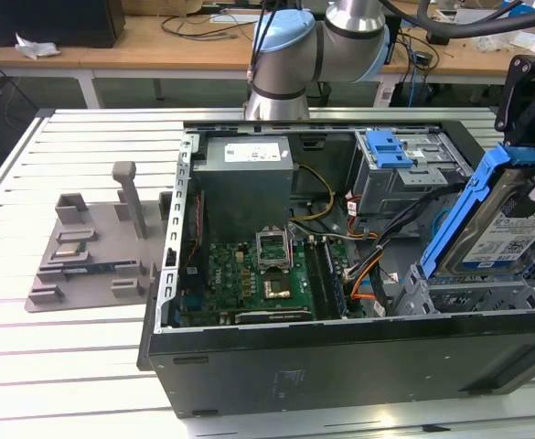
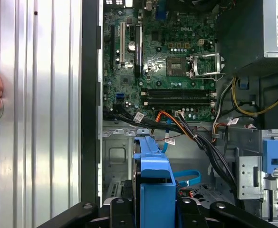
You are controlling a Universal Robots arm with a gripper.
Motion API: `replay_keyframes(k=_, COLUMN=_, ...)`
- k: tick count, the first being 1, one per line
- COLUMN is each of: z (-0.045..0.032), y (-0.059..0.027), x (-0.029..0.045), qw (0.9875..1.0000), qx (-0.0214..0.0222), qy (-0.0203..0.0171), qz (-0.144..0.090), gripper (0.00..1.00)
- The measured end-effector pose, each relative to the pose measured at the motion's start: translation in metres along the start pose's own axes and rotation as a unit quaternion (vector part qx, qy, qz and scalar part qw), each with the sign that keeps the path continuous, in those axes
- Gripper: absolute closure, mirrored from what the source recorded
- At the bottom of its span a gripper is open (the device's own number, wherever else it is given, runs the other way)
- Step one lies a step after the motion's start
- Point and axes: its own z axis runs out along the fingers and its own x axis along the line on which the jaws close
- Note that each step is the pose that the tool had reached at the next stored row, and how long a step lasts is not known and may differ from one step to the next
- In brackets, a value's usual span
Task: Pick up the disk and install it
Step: 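Insert the disk into the insertion slot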
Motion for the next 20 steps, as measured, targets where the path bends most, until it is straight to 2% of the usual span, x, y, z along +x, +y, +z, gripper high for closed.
replay_keyframes(k=4, z=0.0066, y=-0.0004, x=0.0002, qw=1.0000, qx=0.0000, qy=0.0001, qz=0.000, gripper=0.63)
replay_keyframes(k=7, z=0.0150, y=-0.0007, x=0.0004, qw=1.0000, qx=0.0000, qy=0.0001, qz=0.000, gripper=0.63)
replay_keyframes(k=11, z=0.0319, y=-0.0013, x=0.0007, qw=1.0000, qx=0.0000, qy=0.0001, qz=0.000, gripper=0.63)
replay_keyframes(k=20, z=0.0529, y=-0.0020, x=0.0011, qw=1.0000, qx=0.0000, qy=0.0003, qz=0.000, gripper=0.63)
